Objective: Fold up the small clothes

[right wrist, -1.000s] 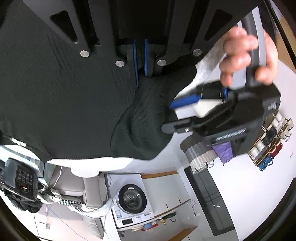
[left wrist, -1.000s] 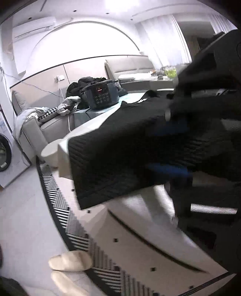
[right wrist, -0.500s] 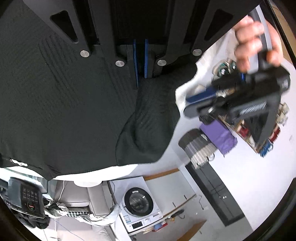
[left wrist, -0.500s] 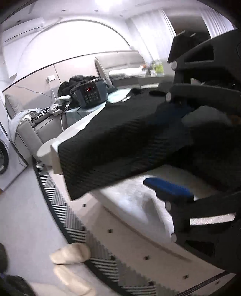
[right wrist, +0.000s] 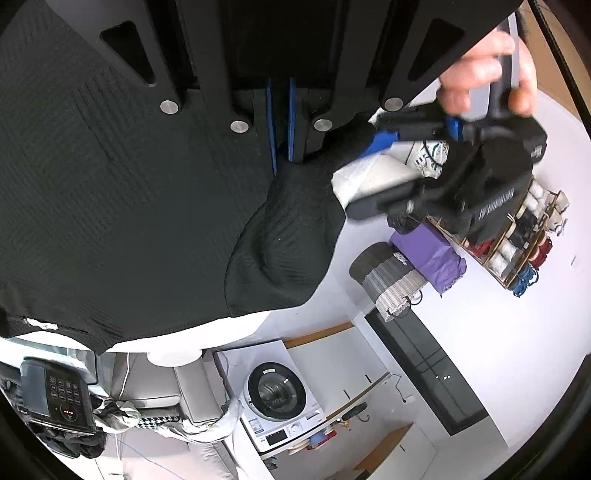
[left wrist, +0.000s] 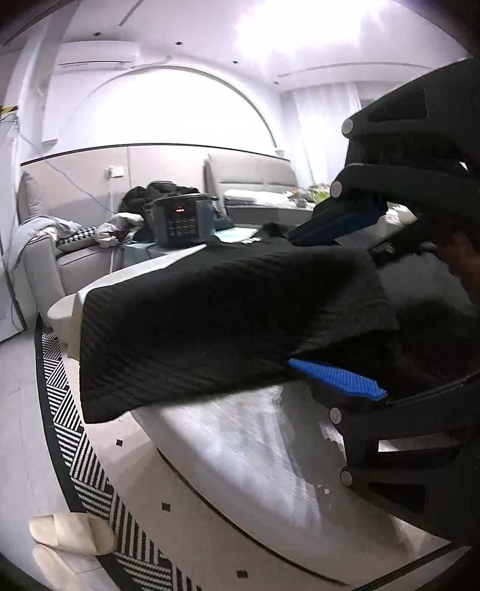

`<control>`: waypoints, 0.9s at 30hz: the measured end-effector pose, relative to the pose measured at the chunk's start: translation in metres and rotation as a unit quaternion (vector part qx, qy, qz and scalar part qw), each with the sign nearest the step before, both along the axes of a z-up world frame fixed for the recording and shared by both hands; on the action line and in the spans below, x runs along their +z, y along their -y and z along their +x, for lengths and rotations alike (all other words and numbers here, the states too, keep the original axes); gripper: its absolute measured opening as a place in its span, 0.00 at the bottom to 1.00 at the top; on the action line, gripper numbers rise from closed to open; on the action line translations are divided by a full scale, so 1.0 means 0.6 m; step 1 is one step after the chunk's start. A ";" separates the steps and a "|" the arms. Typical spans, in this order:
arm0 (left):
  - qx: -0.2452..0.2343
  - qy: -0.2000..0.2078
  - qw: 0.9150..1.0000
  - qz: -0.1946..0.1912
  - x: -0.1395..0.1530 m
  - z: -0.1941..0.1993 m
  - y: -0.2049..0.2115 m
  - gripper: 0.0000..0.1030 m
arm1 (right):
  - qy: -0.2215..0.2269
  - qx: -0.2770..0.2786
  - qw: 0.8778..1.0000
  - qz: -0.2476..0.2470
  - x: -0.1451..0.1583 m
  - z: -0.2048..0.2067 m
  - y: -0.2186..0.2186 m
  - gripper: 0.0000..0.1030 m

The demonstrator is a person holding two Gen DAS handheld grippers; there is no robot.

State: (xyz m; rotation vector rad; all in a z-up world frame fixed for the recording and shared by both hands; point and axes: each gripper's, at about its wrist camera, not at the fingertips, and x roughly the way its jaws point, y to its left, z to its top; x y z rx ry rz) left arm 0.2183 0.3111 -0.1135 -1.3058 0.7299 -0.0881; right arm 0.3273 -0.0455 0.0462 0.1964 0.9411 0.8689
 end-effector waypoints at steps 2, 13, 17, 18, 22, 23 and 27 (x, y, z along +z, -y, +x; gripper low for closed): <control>0.002 0.001 1.000 -0.012 -0.003 0.012 -0.003 0.55 | -0.002 -0.001 1.000 0.002 -0.002 0.000 0.001 0.06; -0.008 -0.012 0.999 0.029 0.002 -0.002 0.000 0.50 | 0.002 0.019 0.999 -0.037 -0.012 -0.006 -0.015 0.16; -0.015 -0.003 0.999 0.030 -0.002 -0.003 0.001 0.18 | 0.039 0.024 0.996 -0.074 -0.008 -0.025 -0.027 0.40; -0.014 0.000 0.999 0.032 -0.003 -0.009 -0.001 0.12 | 0.056 0.027 0.995 -0.079 -0.003 -0.032 -0.029 0.45; -0.009 0.017 0.999 0.036 0.014 -0.014 -0.004 0.07 | 0.112 0.036 0.986 -0.118 0.006 -0.049 -0.043 0.45; -0.008 0.022 0.999 0.038 0.019 -0.016 -0.006 0.07 | 0.127 0.039 0.983 -0.129 0.007 -0.054 -0.048 0.45; -0.010 0.026 0.999 0.037 0.031 -0.015 -0.012 0.07 | 0.166 0.050 0.974 -0.147 0.005 -0.068 -0.055 0.46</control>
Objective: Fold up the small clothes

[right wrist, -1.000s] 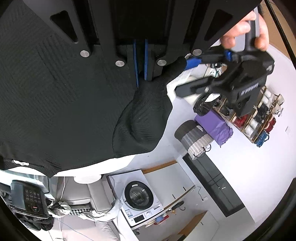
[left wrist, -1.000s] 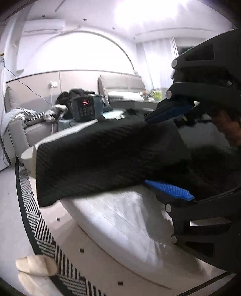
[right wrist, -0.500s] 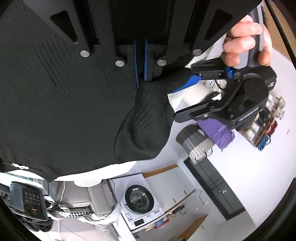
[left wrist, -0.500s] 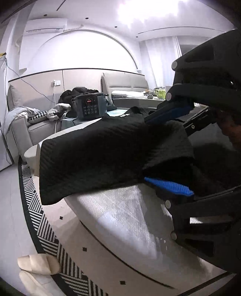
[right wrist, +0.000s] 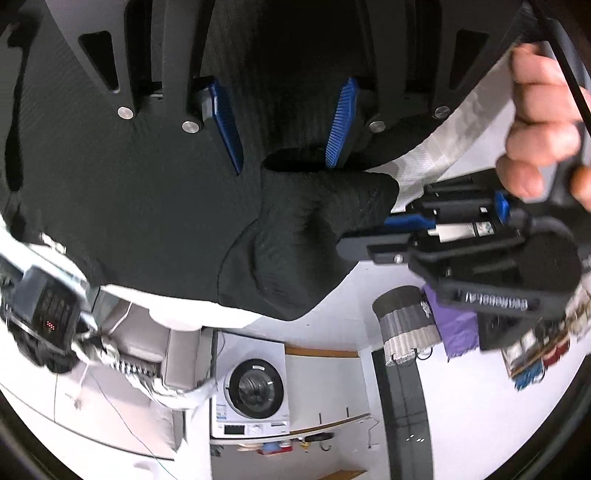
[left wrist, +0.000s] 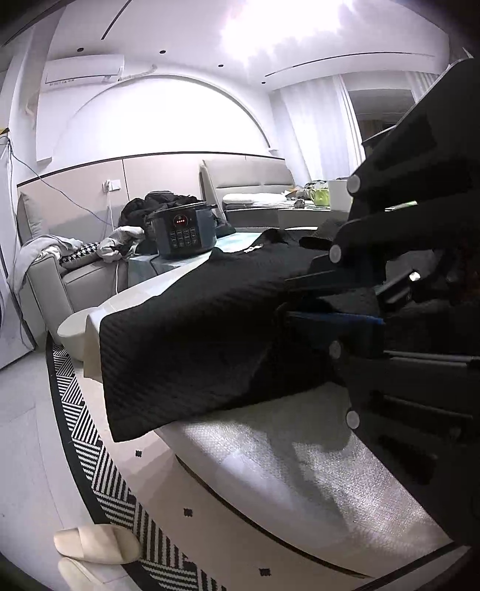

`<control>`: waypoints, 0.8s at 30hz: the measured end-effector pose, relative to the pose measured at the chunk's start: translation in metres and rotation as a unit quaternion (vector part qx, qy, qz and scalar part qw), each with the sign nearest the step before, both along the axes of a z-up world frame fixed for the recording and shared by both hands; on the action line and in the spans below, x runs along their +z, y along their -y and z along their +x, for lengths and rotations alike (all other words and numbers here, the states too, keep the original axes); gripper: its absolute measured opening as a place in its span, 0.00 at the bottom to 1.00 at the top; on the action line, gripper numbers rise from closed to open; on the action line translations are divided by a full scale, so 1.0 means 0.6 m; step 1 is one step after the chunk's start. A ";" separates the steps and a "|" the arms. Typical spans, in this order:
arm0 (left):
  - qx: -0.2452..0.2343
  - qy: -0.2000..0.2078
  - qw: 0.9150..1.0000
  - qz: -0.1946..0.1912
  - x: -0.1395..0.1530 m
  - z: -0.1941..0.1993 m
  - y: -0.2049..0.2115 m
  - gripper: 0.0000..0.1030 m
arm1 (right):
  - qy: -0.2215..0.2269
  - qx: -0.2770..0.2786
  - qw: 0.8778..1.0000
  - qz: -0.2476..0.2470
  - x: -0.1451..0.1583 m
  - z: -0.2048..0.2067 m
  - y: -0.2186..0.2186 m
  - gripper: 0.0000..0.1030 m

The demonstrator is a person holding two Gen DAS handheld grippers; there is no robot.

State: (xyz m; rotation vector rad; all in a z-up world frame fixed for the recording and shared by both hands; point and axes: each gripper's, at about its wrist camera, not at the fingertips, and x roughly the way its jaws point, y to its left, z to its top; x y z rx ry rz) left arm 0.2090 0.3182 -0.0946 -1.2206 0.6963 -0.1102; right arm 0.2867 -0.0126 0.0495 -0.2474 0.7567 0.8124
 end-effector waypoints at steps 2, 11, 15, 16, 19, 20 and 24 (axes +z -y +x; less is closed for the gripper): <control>-0.001 0.000 1.000 -0.002 0.002 0.001 -0.002 0.07 | 0.021 0.011 1.000 -0.010 -0.003 -0.011 -0.004 0.49; 0.008 -0.011 1.000 -0.004 -0.003 -0.014 -0.015 0.08 | 0.045 0.051 0.998 -0.007 -0.012 -0.017 -0.029 0.09; 0.018 -0.019 1.000 -0.005 0.000 -0.038 -0.036 0.42 | -0.054 -0.003 0.994 0.095 -0.004 0.034 0.014 0.05; 0.030 -0.020 0.999 -0.004 0.000 -0.049 -0.043 0.46 | -0.068 -0.012 0.991 0.112 -0.003 0.039 0.022 0.05; 0.034 -0.025 0.999 -0.016 -0.011 -0.066 -0.053 0.51 | -0.067 -0.030 0.991 0.116 0.002 0.044 0.031 0.05; 0.032 -0.026 0.999 -0.023 -0.017 -0.071 -0.054 0.51 | -0.054 -0.026 0.993 0.106 0.004 0.039 0.026 0.05; 0.017 -0.034 0.999 -0.038 -0.037 -0.070 -0.046 0.51 | -0.059 -0.022 0.992 0.109 0.006 0.035 0.019 0.05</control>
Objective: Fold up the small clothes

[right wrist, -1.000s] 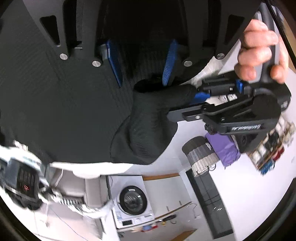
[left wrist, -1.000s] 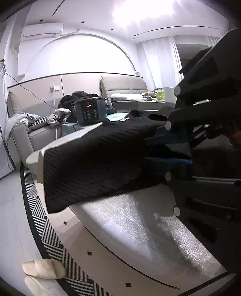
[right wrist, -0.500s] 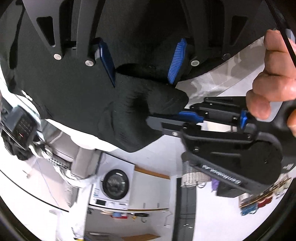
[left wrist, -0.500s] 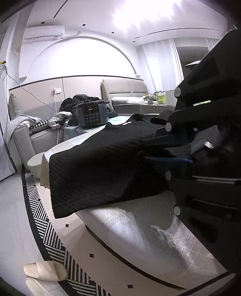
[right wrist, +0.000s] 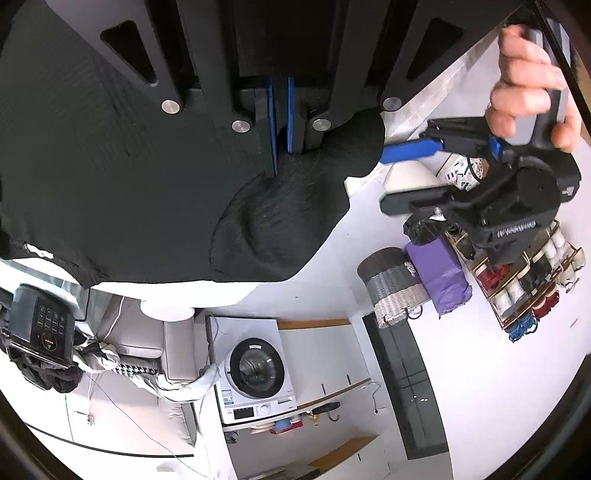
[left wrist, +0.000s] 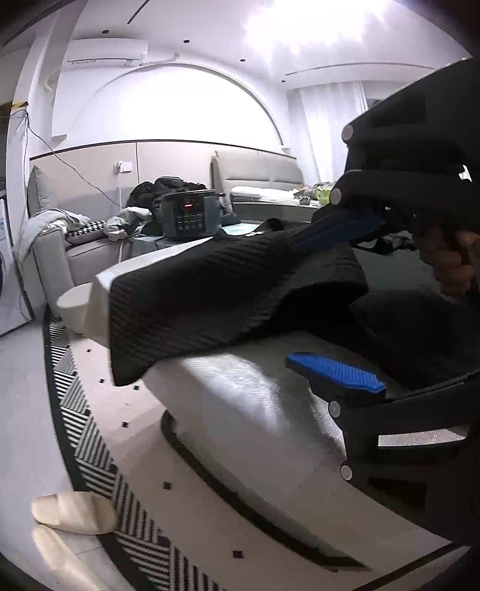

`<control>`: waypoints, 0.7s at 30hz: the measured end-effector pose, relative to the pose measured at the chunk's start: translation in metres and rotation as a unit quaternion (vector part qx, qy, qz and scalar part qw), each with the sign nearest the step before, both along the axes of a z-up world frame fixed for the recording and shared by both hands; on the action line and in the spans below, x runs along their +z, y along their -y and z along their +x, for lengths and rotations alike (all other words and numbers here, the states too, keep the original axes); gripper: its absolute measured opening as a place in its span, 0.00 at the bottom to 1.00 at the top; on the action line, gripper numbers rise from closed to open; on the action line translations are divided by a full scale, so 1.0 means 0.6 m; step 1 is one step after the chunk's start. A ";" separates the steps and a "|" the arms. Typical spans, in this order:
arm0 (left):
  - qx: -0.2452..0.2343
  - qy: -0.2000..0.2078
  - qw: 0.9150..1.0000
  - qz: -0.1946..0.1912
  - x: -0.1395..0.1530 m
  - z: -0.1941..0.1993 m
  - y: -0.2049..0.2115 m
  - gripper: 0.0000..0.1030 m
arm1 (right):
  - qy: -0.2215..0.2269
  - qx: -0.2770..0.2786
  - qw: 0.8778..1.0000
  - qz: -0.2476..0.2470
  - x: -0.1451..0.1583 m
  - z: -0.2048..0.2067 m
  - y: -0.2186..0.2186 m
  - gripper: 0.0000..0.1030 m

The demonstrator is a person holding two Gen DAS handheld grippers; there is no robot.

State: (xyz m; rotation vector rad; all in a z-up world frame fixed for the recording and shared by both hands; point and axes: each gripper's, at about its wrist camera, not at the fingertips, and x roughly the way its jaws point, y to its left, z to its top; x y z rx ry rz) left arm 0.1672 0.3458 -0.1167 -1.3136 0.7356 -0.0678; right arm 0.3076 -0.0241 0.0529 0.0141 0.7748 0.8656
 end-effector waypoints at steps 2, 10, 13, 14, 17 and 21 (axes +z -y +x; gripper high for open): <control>-0.002 0.004 1.000 -0.003 -0.005 0.004 0.004 0.51 | -0.021 0.002 1.000 0.018 -0.002 0.004 0.004 0.05; -0.016 0.019 0.998 -0.054 -0.020 0.069 0.034 0.52 | -0.046 -0.007 0.997 0.059 0.014 0.011 0.023 0.05; -0.011 0.020 0.998 -0.065 -0.023 0.091 0.044 0.52 | -0.048 -0.009 0.997 0.064 0.017 0.007 0.027 0.05; -0.004 0.019 0.998 -0.061 -0.022 0.095 0.043 0.52 | -0.047 -0.009 0.997 0.060 0.017 0.002 0.027 0.05; 0.022 0.024 0.999 -0.036 -0.014 0.096 0.035 0.38 | -0.044 -0.009 0.998 0.039 0.011 0.001 0.023 0.05; 0.034 0.040 0.999 -0.010 -0.001 0.102 0.023 0.06 | -0.055 -0.010 0.998 0.036 0.002 0.000 0.023 0.05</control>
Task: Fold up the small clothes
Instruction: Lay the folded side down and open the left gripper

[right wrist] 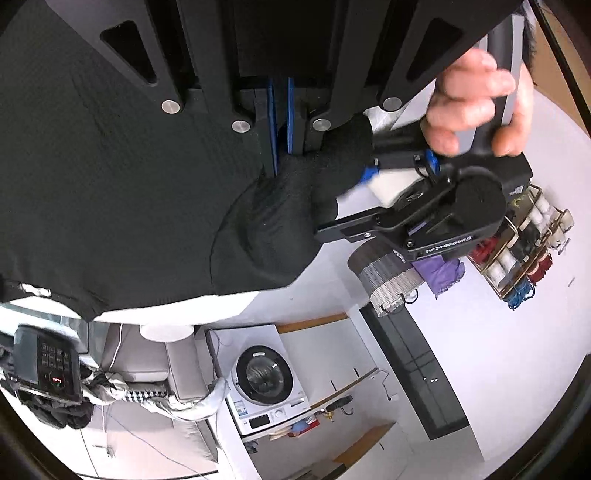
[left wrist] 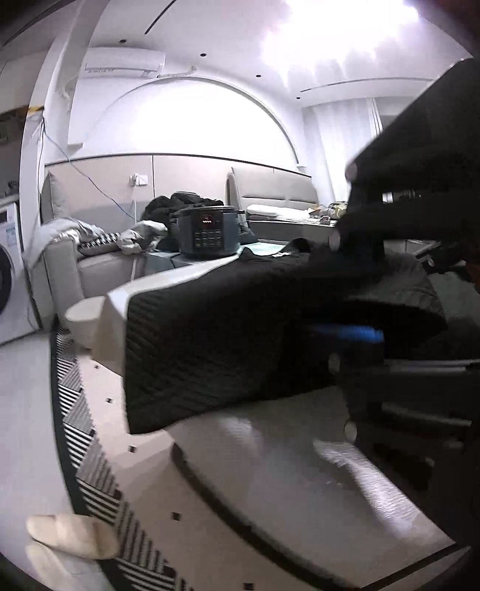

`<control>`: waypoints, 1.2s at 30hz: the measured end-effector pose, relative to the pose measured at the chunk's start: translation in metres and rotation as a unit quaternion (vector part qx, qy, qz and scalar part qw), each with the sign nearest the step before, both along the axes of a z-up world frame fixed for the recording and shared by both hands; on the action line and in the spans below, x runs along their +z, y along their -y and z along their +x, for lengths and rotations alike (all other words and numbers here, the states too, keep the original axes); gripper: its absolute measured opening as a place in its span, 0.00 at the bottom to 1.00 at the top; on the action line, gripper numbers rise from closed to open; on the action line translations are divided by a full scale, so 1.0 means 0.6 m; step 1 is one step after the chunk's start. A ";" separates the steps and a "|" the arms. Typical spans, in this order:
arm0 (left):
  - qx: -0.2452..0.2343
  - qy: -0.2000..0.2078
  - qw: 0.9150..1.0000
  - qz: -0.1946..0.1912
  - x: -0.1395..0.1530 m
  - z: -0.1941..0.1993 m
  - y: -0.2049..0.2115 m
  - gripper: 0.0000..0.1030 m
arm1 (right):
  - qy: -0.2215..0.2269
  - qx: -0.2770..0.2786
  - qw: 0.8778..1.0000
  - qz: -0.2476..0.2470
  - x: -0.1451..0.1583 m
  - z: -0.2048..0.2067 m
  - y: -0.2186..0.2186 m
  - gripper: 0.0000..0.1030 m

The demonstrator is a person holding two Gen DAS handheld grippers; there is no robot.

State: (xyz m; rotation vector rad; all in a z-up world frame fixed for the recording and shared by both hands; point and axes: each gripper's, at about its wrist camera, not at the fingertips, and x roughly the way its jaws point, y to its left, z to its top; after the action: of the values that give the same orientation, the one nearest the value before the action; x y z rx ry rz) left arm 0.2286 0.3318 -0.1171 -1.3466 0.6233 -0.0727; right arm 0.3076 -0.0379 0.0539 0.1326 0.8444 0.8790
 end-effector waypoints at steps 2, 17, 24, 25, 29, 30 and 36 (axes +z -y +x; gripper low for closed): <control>0.008 0.006 1.000 0.018 0.013 0.004 -0.001 0.01 | -0.005 0.004 1.000 -0.005 -0.005 -0.003 -0.004 0.05; -0.202 -0.011 0.954 0.222 0.180 0.239 0.218 0.07 | -0.041 -0.053 0.995 -0.068 -0.023 -0.003 0.077 0.32; -0.247 -0.022 0.943 0.220 0.150 0.194 0.275 0.68 | -0.060 -0.126 0.984 -0.111 -0.038 0.014 0.187 0.34; -0.243 -0.013 0.944 0.222 0.160 0.172 0.272 0.69 | -0.061 -0.127 0.984 -0.109 -0.038 0.013 0.191 0.35; -0.222 0.016 0.945 0.239 0.191 0.074 0.240 0.72 | -0.062 -0.122 0.987 -0.086 -0.032 0.013 0.193 0.37; -0.204 0.015 0.948 0.243 0.193 0.053 0.220 0.72 | -0.061 -0.117 0.988 -0.085 -0.026 0.014 0.181 0.38; -0.098 -0.064 0.964 0.240 0.136 0.016 0.089 0.72 | -0.058 -0.098 0.990 -0.078 -0.019 0.011 0.148 0.39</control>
State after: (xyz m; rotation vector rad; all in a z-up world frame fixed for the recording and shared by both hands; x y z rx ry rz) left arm 0.2380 0.2783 -0.0353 -0.8226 0.8218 0.0066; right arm 0.3145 -0.1266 0.0426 0.1292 0.9883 0.6223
